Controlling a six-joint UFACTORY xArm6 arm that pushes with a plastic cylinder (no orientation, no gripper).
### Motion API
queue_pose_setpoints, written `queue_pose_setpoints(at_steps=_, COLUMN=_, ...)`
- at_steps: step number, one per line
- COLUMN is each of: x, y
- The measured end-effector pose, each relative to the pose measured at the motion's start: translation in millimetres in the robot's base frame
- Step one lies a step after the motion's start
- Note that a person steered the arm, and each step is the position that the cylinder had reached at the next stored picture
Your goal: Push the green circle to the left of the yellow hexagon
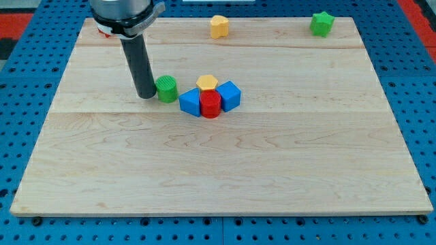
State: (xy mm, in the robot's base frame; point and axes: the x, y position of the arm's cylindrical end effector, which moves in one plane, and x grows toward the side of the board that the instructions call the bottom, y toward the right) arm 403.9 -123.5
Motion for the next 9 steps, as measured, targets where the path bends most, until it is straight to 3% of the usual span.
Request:
queue_pose_setpoints(at_steps=4, x=-27.0, y=-4.1)
queue_pose_setpoints(at_steps=9, x=-11.9, y=14.9)
